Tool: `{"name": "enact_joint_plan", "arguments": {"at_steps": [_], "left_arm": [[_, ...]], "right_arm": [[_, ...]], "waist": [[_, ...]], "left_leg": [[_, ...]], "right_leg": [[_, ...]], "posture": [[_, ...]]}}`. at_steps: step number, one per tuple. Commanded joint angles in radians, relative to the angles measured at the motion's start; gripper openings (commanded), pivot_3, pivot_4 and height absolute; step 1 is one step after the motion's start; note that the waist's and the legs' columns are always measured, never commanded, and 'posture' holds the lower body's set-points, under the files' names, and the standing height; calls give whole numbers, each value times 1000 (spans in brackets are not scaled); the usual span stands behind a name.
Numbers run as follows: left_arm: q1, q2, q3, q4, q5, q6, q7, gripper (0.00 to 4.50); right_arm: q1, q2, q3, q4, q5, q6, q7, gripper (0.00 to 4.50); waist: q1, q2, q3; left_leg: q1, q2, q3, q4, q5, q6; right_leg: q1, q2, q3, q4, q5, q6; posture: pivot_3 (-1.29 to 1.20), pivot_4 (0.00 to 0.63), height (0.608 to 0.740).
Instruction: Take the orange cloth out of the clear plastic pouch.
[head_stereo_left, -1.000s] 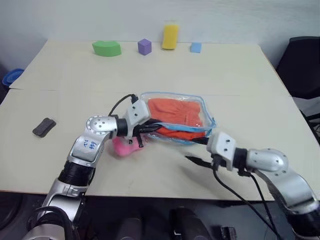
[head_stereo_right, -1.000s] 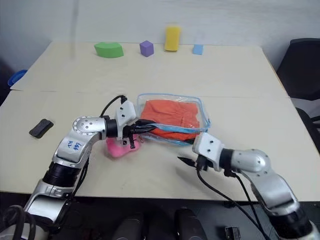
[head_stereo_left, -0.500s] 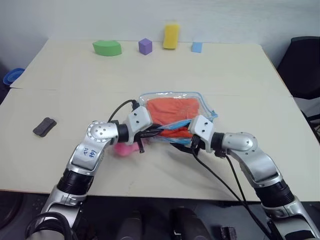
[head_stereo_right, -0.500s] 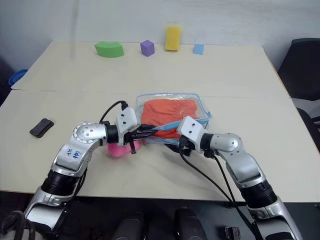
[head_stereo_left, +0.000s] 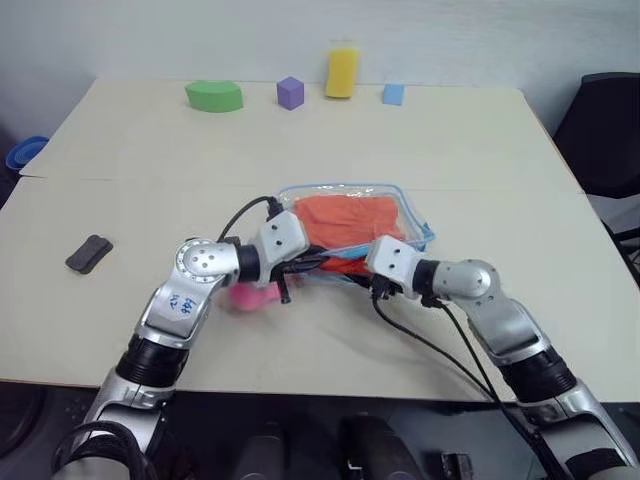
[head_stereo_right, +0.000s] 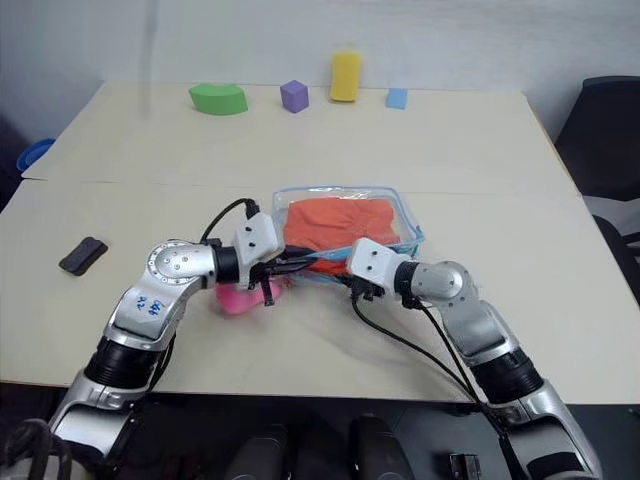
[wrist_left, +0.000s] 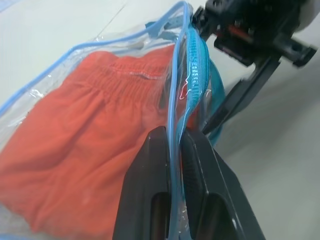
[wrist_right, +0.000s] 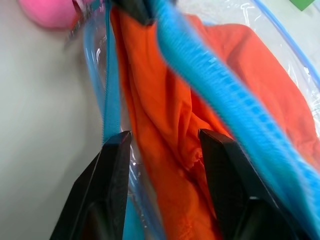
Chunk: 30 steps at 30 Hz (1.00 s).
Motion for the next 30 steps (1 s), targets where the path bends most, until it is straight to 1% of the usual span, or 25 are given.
{"name": "enact_joint_plan", "arguments": {"at_steps": [1,2,3,11,16,19,22,25,28,30], "left_arm": [[-32,-8,36,-34,-37,18,6,434],[-35,-9,38,-36,-43,25,5,434],[-37,-9,39,-39,-46,29,4,434],[-35,-16,36,-54,-59,43,7,434],[-33,-20,39,-61,-65,51,9,434],[-34,-25,45,-58,-70,56,16,434],[-37,-27,51,-54,-78,64,24,434],[-38,-34,62,-50,-92,78,35,434],[-50,-59,85,-41,-118,116,63,434],[-67,-81,105,-26,-133,142,90,434]], "right_arm": [[-36,2,19,38,-92,-111,-48,3126],[-44,4,24,55,-109,-125,-55,3488],[-52,6,28,71,-125,-137,-62,3694],[-118,18,76,197,-265,-255,-109,3694],[-174,16,145,311,-377,-352,-125,3694],[-194,24,167,362,-398,-386,-111,3088],[-202,29,180,397,-404,-405,-92,2078],[-203,30,184,412,-408,-422,-76,972],[-190,30,183,402,-402,-421,-59,44],[-176,29,183,383,-403,-413,-52,44]], "waist": [[-2,0,0],[-3,0,0],[-2,0,0],[-8,0,0],[-22,0,0],[-24,0,0],[-25,0,0],[-26,0,0],[-25,0,0],[-24,0,0]], "left_leg": [[0,0,0,0,0,0],[0,0,0,0,0,0],[0,0,0,0,0,0],[0,0,0,0,0,-1],[1,0,0,0,1,-1],[1,0,0,0,1,-1],[2,0,0,0,1,-2],[2,0,0,0,1,-2],[2,0,0,0,1,-2],[2,0,0,0,1,-2]], "right_leg": [[0,0,0,0,0,0],[0,0,0,0,0,0],[0,0,0,0,0,0],[0,0,0,0,0,0],[0,0,0,1,0,0],[0,0,0,1,0,0],[1,0,0,1,0,0],[1,0,0,2,0,0],[1,0,0,2,0,0],[1,0,0,2,0,0]], "posture": [[0,150,740],[0,150,740],[0,150,740],[0,150,740],[0,150,740],[0,150,740],[0,150,740],[0,150,740],[0,150,740],[0,150,740]]}}
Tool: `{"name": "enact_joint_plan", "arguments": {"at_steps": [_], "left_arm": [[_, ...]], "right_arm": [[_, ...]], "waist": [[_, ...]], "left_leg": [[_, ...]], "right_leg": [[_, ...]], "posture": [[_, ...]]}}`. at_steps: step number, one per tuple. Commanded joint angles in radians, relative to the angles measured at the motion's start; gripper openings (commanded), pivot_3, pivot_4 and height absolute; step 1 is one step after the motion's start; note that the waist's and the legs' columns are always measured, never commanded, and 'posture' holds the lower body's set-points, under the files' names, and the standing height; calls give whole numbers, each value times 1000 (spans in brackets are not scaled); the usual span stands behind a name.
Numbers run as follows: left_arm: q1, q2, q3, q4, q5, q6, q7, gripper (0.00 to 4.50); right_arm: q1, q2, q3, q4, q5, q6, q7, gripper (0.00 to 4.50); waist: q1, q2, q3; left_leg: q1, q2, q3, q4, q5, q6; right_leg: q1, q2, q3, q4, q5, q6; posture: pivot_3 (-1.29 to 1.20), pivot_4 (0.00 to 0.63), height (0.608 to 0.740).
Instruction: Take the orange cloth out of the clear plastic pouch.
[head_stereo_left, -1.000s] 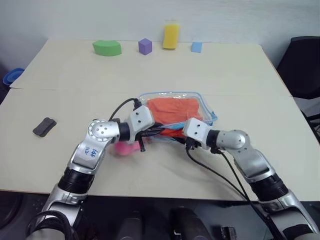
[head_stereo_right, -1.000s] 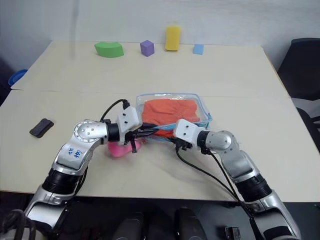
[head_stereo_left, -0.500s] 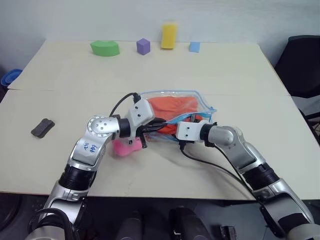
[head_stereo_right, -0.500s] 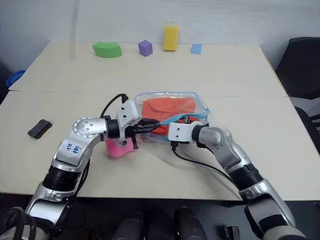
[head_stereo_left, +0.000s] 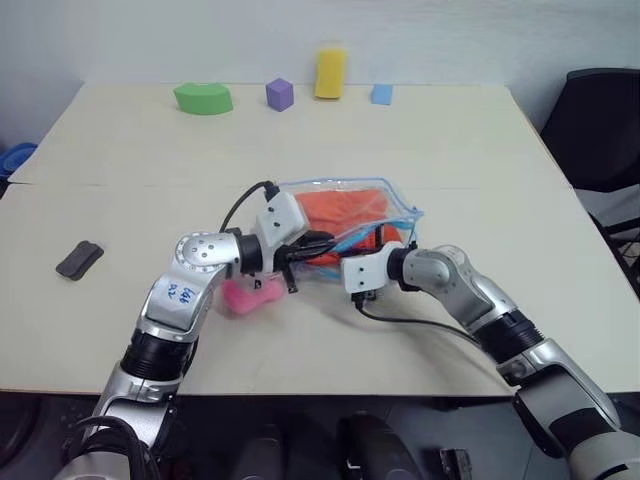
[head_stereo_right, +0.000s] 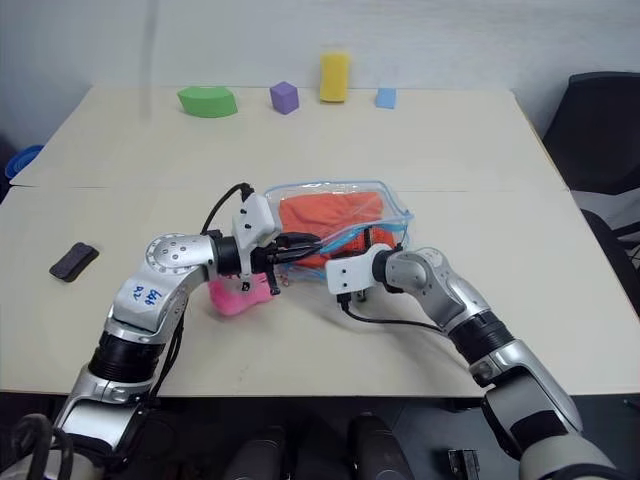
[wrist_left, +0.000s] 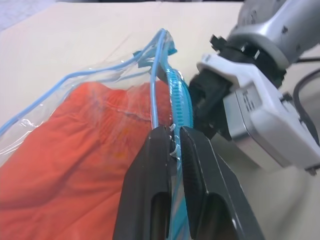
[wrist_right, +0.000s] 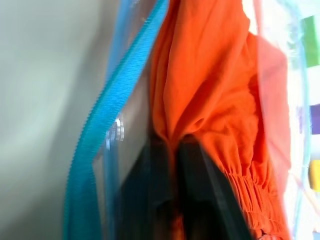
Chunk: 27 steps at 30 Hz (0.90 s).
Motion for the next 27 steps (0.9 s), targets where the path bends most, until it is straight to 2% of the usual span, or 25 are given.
{"name": "enact_joint_plan", "arguments": {"at_steps": [1,5,12,15,19,23,27], "left_arm": [[-47,-31,51,3,-38,34,48,434],[-83,-42,58,61,-9,22,93,434],[-102,-6,3,204,121,-142,128,434],[-102,-16,4,197,96,-168,88,434],[-108,-32,29,128,3,-104,22,434],[-95,-1,56,13,-106,2,-44,1354],[-27,124,24,-153,-170,86,-161,2566]], "right_arm": [[41,-5,20,2,-29,17,33,44],[77,-23,2,-77,-13,7,52,44],[205,-101,-116,-384,153,91,186,44],[217,-126,-112,-407,136,101,206,44],[198,-93,-89,-358,107,104,182,44],[173,-42,-86,-304,85,122,145,0],[142,-4,-78,-217,56,116,107,0]], "waist": [[1,0,0],[1,0,0],[4,0,0],[4,0,0],[1,0,0],[0,0,0],[-7,0,0]], "left_leg": [[0,0,0,0,0,0],[0,0,0,0,0,0],[-2,0,0,-1,0,0],[-2,0,0,-1,0,0],[-2,0,0,-1,0,0],[-1,0,0,-1,0,0],[-1,0,0,-1,0,-1]], "right_leg": [[0,0,0,0,0,0],[0,0,0,0,0,0],[0,0,-1,-1,0,0],[0,0,-1,-2,0,0],[-1,0,-1,-1,0,0],[-1,0,0,-1,0,0],[-1,0,1,-1,0,0]], "posture": [[0,150,740],[0,150,740],[0,150,740],[0,150,740],[0,150,740],[0,150,740],[0,150,740]]}}
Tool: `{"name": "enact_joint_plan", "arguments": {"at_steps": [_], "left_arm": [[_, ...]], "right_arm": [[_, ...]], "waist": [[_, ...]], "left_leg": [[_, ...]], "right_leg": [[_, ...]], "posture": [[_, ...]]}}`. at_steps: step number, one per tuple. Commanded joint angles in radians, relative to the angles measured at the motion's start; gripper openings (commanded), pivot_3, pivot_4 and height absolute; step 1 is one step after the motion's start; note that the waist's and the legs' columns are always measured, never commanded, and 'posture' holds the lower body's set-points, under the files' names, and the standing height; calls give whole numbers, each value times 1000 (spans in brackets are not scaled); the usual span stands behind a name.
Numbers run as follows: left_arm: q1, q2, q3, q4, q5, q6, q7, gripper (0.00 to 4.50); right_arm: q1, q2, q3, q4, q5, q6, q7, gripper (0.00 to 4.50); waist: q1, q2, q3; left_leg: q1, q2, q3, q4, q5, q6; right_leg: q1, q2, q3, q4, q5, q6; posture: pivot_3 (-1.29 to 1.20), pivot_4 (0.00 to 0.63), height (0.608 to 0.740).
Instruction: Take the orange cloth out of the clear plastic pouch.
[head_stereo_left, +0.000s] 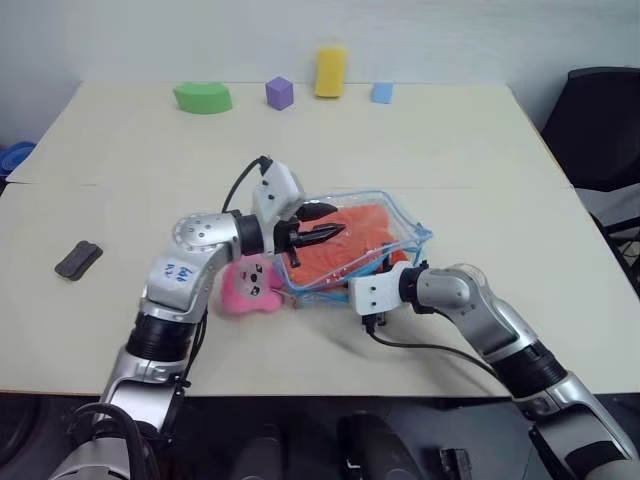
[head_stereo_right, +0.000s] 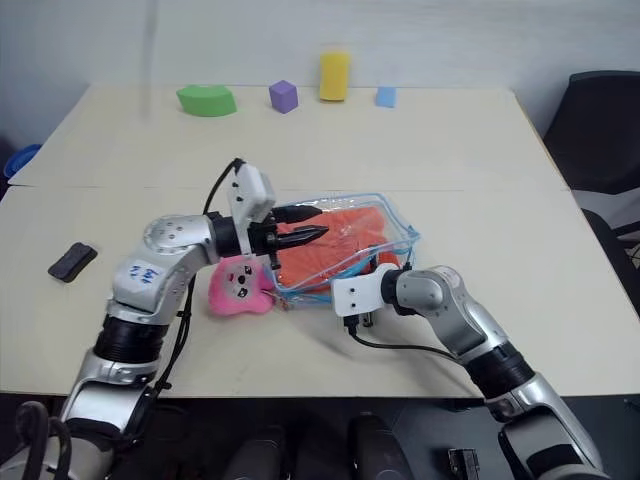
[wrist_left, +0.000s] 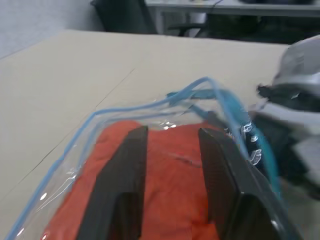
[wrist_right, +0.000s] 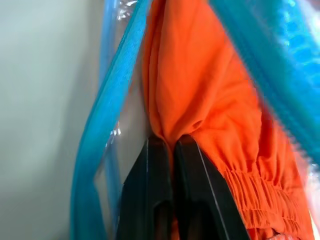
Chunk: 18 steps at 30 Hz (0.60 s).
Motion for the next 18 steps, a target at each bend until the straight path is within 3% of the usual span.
{"name": "enact_joint_plan", "arguments": {"at_steps": [1,2,6,9,12,18], "left_arm": [[42,69,-15,-123,-37,43,-63,2827],[61,93,-22,-151,-37,54,-70,3181],[113,160,-63,-216,-17,52,-100,3181],[117,184,-117,-193,73,-12,-77,3181],[84,148,-159,-110,181,-90,-2,3181],[70,104,-195,-49,254,-159,18,3181]], "right_arm": [[-24,17,-2,48,-21,-2,-35,0],[-26,20,-1,61,-24,-6,-41,0],[-16,13,3,79,-27,-17,-48,0],[-9,8,3,77,-27,-20,-47,0],[-6,4,0,68,-25,-14,-44,0],[3,1,-4,49,-23,-2,-41,0]], "waist": [[2,0,0],[3,0,0],[6,0,0],[7,0,0],[8,0,0],[9,0,0]], "left_leg": [[0,0,0,0,0,0],[0,0,-1,0,0,0],[1,0,-1,0,0,0],[1,0,-1,0,0,0],[1,-1,-1,0,0,0],[0,-1,0,0,-1,1]], "right_leg": [[0,0,0,0,0,0],[0,0,-1,0,0,0],[1,0,0,0,0,0],[1,0,0,0,0,0],[2,0,0,-1,0,0],[1,0,0,-1,0,0]], "posture": [[0,150,740],[0,150,740],[0,150,740],[0,150,740],[0,150,740],[0,150,740]]}}
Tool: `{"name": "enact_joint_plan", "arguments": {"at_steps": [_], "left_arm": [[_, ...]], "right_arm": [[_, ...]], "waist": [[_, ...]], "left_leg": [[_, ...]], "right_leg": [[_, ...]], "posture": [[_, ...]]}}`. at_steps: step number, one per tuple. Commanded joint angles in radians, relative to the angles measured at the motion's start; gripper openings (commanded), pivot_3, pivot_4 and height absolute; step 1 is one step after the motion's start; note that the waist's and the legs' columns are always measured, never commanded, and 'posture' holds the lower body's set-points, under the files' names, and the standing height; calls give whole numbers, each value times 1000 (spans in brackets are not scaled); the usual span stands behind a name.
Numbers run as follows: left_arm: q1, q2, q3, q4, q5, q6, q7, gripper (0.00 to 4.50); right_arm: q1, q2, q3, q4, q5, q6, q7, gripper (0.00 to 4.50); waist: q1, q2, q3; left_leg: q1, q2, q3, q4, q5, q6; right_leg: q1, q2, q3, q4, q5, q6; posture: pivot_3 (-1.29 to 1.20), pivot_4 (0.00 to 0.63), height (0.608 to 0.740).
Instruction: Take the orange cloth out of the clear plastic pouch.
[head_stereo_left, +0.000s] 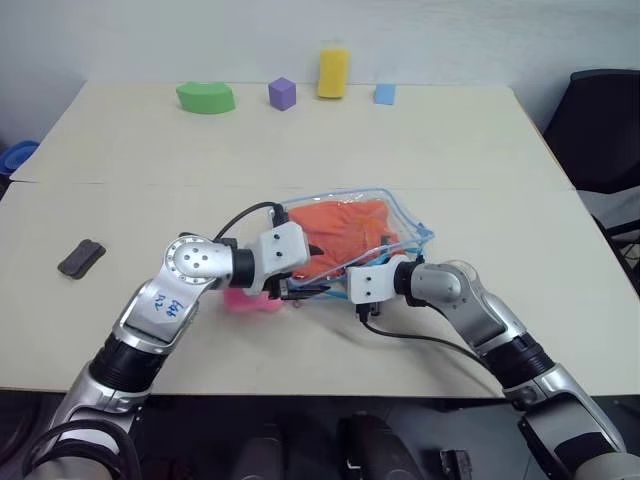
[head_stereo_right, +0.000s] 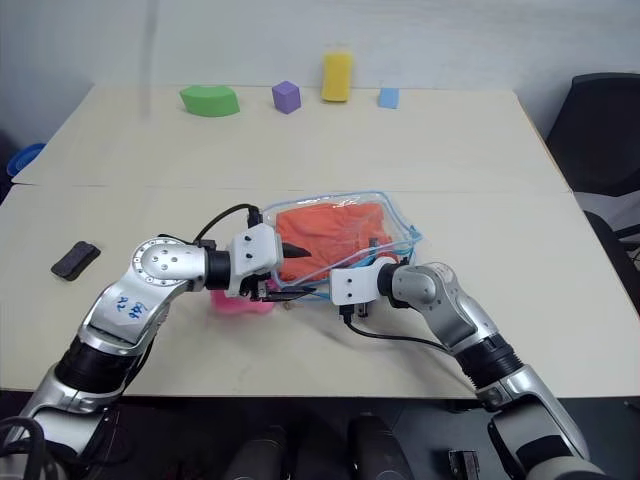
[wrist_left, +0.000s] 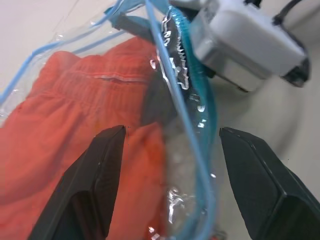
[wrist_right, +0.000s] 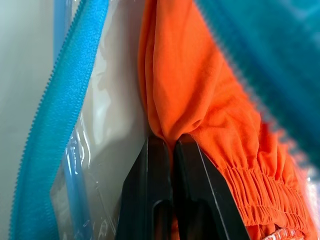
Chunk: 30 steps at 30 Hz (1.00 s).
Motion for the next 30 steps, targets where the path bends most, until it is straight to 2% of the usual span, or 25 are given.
{"name": "enact_joint_plan", "arguments": {"at_steps": [1,3,6,14,22,27,30], "left_arm": [[-9,-9,-13,7,39,-49,8,3181],[-6,-17,-11,14,41,-54,5,3181],[1,-14,-13,24,54,-75,-4,2568],[-15,-40,5,67,79,-90,28,104],[-120,-231,179,166,-41,155,205,48],[-138,-235,152,205,-6,136,221,48],[-124,-178,69,252,112,0,226,48]], "right_arm": [[22,-13,-3,-12,-10,19,10,0],[22,-12,-3,-15,-10,23,9,0],[23,-13,-3,-20,-11,26,8,0],[21,-12,-2,-26,-12,26,8,0],[46,-32,5,-51,-3,2,28,0],[59,-53,9,-85,-22,-33,27,0],[76,-99,-16,-160,-18,-59,47,0]], "waist": [[0,0,0],[0,0,0],[0,0,0],[0,0,0],[4,0,0],[0,0,0],[1,0,0]], "left_leg": [[0,0,0,0,0,0],[0,0,0,0,0,0],[0,0,0,0,0,0],[0,0,0,0,0,0],[-1,0,0,2,0,0],[0,0,0,1,0,0],[0,0,0,1,1,-1]], "right_leg": [[0,0,0,0,0,0],[0,0,0,0,0,0],[0,0,0,0,0,0],[0,0,0,0,0,0],[0,-1,-1,1,0,0],[0,0,0,1,0,0],[0,0,-1,1,0,0]], "posture": [[0,150,740],[0,150,740],[0,150,740],[0,150,740],[0,150,740],[0,150,740],[0,150,740]]}}
